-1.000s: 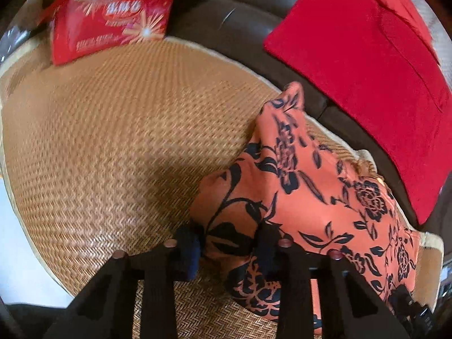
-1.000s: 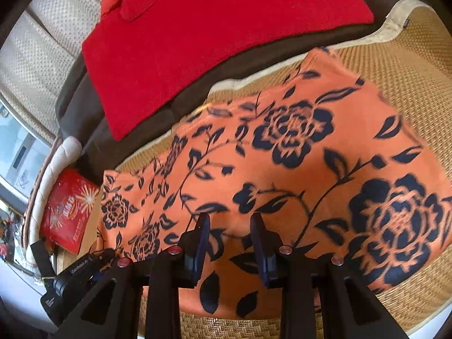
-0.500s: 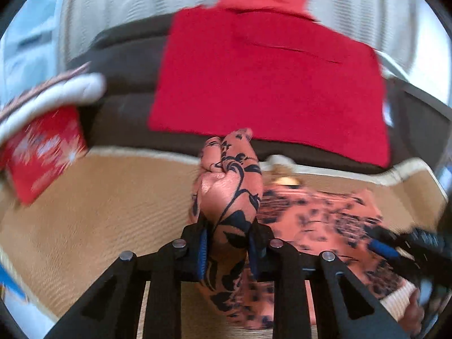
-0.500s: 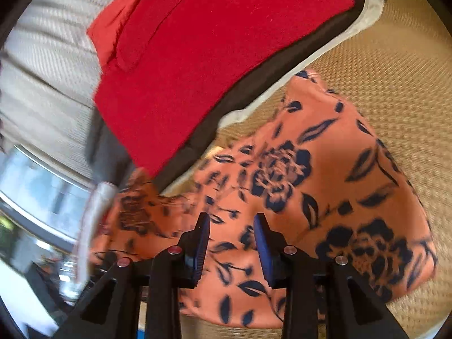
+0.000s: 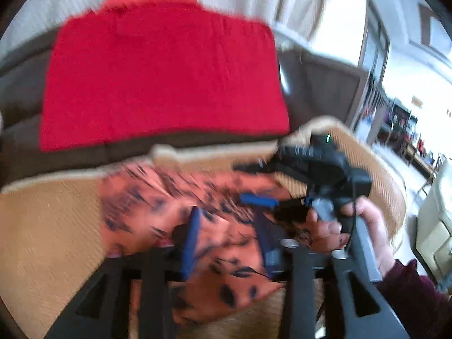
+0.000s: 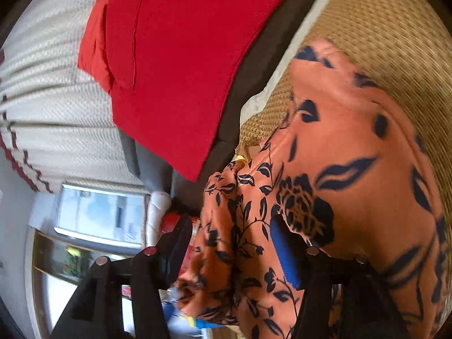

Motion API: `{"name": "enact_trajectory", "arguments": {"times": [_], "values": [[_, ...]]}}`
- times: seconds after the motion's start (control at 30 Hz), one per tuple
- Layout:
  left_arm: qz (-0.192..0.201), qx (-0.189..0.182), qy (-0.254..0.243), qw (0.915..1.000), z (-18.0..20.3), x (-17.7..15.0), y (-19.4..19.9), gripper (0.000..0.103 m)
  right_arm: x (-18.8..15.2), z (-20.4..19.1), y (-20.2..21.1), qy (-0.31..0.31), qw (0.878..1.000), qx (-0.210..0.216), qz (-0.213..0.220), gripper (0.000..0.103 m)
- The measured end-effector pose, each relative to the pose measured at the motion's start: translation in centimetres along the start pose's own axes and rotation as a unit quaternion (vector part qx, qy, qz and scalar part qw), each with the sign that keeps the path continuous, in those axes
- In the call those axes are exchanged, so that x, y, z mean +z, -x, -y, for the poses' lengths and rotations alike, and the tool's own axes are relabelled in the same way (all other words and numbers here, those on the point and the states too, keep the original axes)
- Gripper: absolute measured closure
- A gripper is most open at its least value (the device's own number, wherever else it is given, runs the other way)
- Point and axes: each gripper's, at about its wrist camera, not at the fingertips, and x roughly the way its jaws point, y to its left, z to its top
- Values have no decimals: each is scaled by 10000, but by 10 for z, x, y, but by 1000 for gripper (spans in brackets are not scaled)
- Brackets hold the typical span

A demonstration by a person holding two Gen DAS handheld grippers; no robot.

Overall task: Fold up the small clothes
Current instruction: 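Fold the blouse edge over with the right gripper while the left gripper holds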

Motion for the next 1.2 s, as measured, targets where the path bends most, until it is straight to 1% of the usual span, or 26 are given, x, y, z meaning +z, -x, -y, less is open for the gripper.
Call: {"name": "enact_trajectory", "arguments": {"times": [0.03, 0.07, 0.1, 0.13, 0.17, 0.2, 0.27, 0.33, 0.4, 0.43, 0.47, 0.53, 0.6, 0.7, 0.73, 0.8, 0.83, 0.87, 0.93, 0.97, 1.03, 1.07, 1.13, 1.2], "values": [[235, 185, 41, 9995, -15, 1, 13, 39, 1, -3, -4, 55, 10000, -22, -56, 41], [385, 392, 109, 9984, -29, 2, 21, 34, 2, -6, -11, 114, 9998, -62, -123, 41], [420, 566, 196, 9973, -44, 2, 23, 34, 3, -10, -17, 190, 9996, -133, -186, 41], [370, 752, 324, 9960, -59, 1, 22, 34, 4, -13, -25, 267, 9992, -202, -233, 41], [238, 979, 525, 9935, -78, -1, 17, 34, 4, -14, -33, 318, 9988, -253, -272, 41], [98, 1108, 762, 9909, -95, -6, 9, 34, 4, -18, -41, 364, 9983, -304, -327, 41], [-135, 1187, 1042, 9873, -115, -17, -8, 34, 3, -23, -52, 448, 9976, -370, -370, 41], [-377, 1241, 1001, 9865, -117, -33, -26, 34, 1, -35, -64, 628, 9964, -407, -395, 41], [-629, 1093, 926, 9877, -119, -44, -42, 34, 1, -45, -76, 754, 9955, -390, -432, 39], [-719, 972, 916, 9884, -118, -48, -46, 35, 0, -49, -83, 801, 9949, -422, -442, 32], [-722, 896, 806, 9901, -115, -49, -49, 36, 1, -52, -89, 833, 9943, -490, -441, 31], [-651, 954, 541, 9918, -109, -50, -50, 36, -1, -56, -105, 869, 9932, -587, -499, 31], [-665, 915, 453, 9926, -106, -51, -52, 35, -5, -61, -119, 923, 9918, -609, -635, 31], [-786, 784, 621, 9919, -111, -52, -59, 35, -16, -75, -137, 1287, 9853, -885, -691, 31], [-808, 720, 694, 9917, -113, -52, -60, 35, -20, -80, -142, 1469, 9814, -1029, -684, 35], [-780, 638, 776, 9919, -114, -50, -59, 35, -27, -88, -148, 1811, 9727, -1242, -747, 68], [-772, 598, 788, 9921, -115, -49, -57, 35, -31, -91, -151, 1970, 9674, -1373, -807, 82], [-756, 535, 790, 9926, -113, -48, -55, 35, -35, -95, -151, 2115, 9631, -1475, -777, 85], [-632, 461, 712, 9944, -109, -45, -50, 36, -43, -108, -145, 2493, 9523, -1660, -592, 87], [-520, 423, 634, 9957, -104, -43, -46, 36, -46, -115, -139, 2617, 9498, -1640, -504, 88], [-299, 237, 546, 9978, -96, -38, -38, 36, -51, -128, -119, 2796, 9475, -1524, -286, 89], [-169, 10, 523, 9985, -89, -35, -34, 36, -53, -134, -108, 2867, 9463, -1486, -174, 89], [3, -189, 533, 9984, -77, -29, -31, 36, -54, -142, -78, 2951, 9456, -1364, 130, 90], [94, -491, 553, 9972, -60, -23, -33, 35, -53, -143, -51, 2950, 9450, -1349, 405, 90]]}}
